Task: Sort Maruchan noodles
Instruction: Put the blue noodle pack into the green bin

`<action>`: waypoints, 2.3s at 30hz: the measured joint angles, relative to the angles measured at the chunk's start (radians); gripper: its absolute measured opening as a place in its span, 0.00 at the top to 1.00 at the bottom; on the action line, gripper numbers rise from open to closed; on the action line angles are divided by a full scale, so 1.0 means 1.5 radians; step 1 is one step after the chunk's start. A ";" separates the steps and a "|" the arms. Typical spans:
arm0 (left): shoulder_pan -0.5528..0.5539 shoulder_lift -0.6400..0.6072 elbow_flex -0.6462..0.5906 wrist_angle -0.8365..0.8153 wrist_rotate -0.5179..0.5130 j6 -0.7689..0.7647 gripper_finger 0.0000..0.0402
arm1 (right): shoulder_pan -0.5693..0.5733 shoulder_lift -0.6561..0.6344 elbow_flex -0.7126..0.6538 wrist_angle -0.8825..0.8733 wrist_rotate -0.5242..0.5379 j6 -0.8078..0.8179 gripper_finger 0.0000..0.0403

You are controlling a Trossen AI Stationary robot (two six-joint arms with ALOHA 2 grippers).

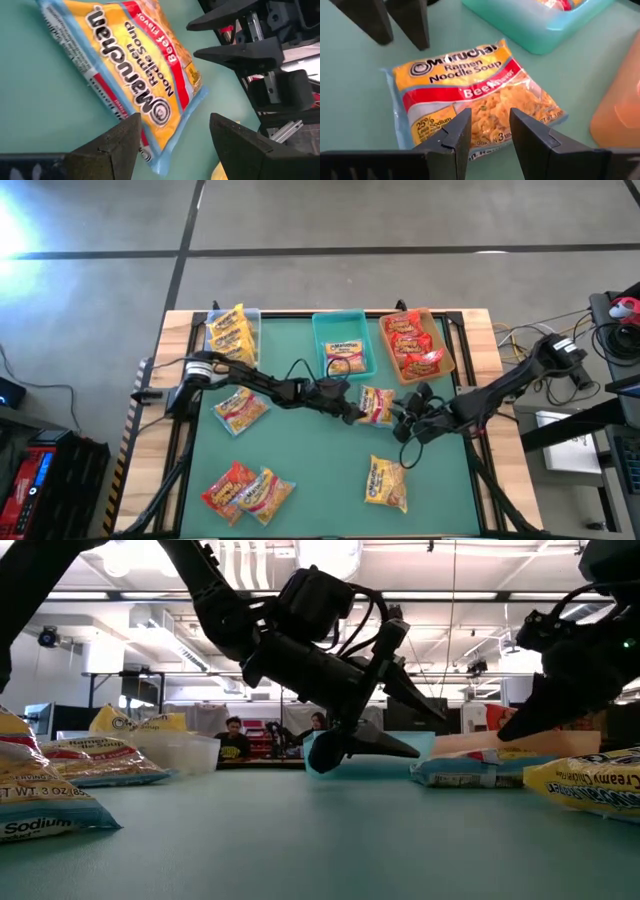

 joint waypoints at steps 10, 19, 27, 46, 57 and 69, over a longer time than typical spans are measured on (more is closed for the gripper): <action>0.002 -0.006 -0.008 0.001 0.000 0.005 0.46 | 0.000 0.074 0.000 0.051 -0.011 0.003 0.69; 0.009 -0.006 -0.006 0.001 -0.014 0.007 0.46 | 0.000 0.099 0.001 0.051 -0.021 0.030 0.70; 0.013 -0.006 -0.003 0.001 -0.058 0.000 0.46 | 0.001 0.100 0.001 0.049 -0.047 0.030 0.71; 0.015 0.026 -0.002 0.087 -0.118 -0.069 0.46 | 0.001 0.101 0.000 0.054 -0.046 0.025 0.72; 0.014 0.056 0.066 0.028 -0.087 -0.038 0.46 | 0.000 0.102 -0.001 0.094 -0.036 -0.015 0.72; 0.015 0.064 0.096 -0.024 -0.076 -0.017 0.60 | 0.000 0.102 -0.002 0.095 -0.034 -0.016 0.72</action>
